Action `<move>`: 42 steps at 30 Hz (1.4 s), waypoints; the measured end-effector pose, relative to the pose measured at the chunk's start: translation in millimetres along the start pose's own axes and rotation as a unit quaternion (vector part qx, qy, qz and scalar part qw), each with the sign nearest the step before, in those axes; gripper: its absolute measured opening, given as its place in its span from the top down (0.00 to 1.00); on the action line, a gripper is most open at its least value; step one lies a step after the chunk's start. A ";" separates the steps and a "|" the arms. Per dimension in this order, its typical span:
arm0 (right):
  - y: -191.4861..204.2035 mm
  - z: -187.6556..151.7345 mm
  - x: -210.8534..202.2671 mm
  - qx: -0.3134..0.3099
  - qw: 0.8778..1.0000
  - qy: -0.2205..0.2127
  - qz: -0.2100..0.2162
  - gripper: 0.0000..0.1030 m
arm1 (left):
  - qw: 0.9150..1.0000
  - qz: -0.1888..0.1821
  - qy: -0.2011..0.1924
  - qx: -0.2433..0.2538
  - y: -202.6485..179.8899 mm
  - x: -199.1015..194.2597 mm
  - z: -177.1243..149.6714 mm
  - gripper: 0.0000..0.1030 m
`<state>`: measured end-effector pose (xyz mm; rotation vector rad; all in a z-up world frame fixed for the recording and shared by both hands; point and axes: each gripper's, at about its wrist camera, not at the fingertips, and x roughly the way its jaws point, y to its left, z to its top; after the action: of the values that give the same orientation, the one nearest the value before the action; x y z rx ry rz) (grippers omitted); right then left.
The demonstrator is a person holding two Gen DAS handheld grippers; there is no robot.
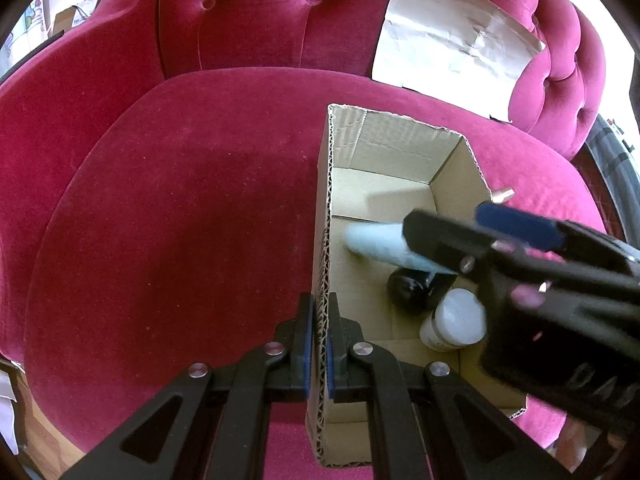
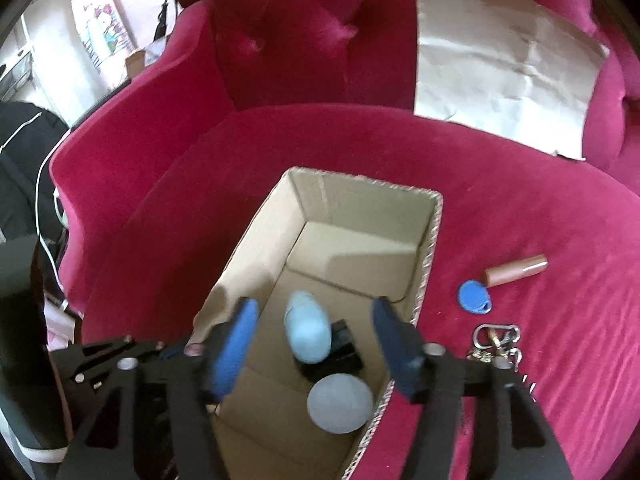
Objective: Organize rigid objects
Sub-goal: 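Carry the bottle over the box and release it with the right tool, then move the right tool back toward the white plug charger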
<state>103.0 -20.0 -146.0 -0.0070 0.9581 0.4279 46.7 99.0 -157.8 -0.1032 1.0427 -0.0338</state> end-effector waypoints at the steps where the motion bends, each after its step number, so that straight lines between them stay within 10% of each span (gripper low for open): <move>1: -1.7 1.0 -1.9 0.003 1.000 -0.003 -0.003 0.27 | 1.000 0.000 0.000 0.000 0.5 -0.6 -0.5 0.95; 5: -3.8 2.9 -7.7 0.006 1.000 -0.014 -0.014 0.00 | 1.000 -0.001 -0.001 0.001 1.2 -1.2 -1.5 0.95; 42: -80.9 -7.7 -57.3 0.025 0.993 -0.031 -0.107 0.00 | 1.000 0.004 -0.001 0.001 0.2 -1.0 -0.8 0.95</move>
<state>97.2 -115.7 -119.7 -0.0507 0.8951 0.2061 45.5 99.3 -157.4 -0.0979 1.0403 -0.0265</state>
